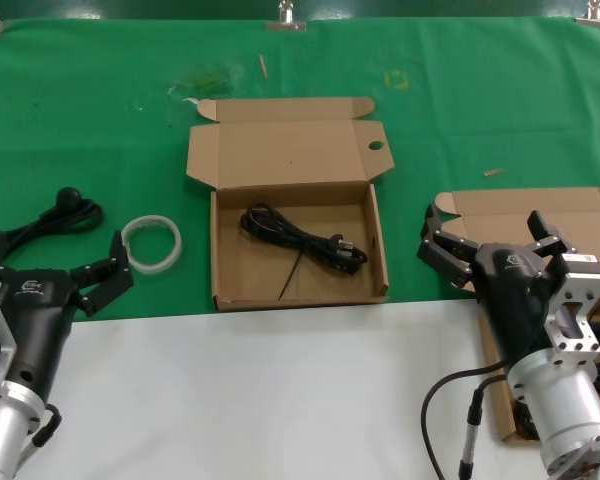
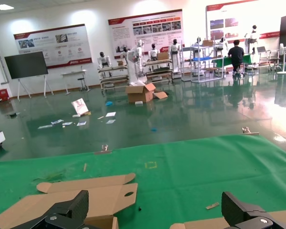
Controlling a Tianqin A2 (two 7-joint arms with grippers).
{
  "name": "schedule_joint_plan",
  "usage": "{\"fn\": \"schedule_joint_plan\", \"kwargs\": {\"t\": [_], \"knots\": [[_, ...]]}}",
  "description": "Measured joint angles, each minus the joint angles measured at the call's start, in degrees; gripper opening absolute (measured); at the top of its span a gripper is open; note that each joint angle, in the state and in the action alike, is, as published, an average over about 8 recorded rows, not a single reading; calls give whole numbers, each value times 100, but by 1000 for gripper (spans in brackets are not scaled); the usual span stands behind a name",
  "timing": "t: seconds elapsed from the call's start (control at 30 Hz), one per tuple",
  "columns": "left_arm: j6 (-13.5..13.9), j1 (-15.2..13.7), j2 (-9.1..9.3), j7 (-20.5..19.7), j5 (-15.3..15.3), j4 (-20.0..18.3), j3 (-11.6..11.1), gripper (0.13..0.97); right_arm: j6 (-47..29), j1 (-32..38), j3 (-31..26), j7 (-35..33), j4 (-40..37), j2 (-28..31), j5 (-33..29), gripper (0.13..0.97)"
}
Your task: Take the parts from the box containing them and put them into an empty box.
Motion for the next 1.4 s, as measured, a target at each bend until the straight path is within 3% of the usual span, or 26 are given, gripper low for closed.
{"fn": "schedule_joint_plan", "kwargs": {"t": [1.4], "knots": [[0, 0, 0, 0, 0, 0, 0, 966, 0, 0, 0, 0, 0, 0, 0, 966]]}}
